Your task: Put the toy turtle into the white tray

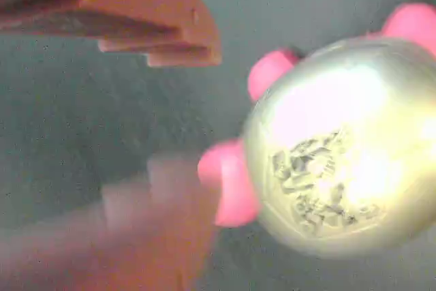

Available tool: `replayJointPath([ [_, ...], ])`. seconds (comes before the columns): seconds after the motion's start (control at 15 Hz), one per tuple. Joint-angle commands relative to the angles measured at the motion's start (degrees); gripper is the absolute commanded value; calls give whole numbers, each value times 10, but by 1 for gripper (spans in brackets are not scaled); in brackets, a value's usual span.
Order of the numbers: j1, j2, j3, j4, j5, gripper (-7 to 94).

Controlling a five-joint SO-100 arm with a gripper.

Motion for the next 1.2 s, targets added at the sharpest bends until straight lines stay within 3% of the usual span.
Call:
replayJointPath([
  [0.0,-8,10,-56,26,-64,25],
  [0.13,-5,7,-57,48,-125,34],
  [0.27,-5,-12,-58,48,-144,36],
  [0.33,-4,-20,-58,48,-145,45],
  [0.47,-3,-27,-55,48,-149,45],
  [0.53,-3,-30,-51,48,-149,57],
  [0.6,-2,-31,-44,48,-149,59],
  [0.87,0,-45,-17,43,-150,59],
  [1.13,7,-55,40,-11,-157,59],
])
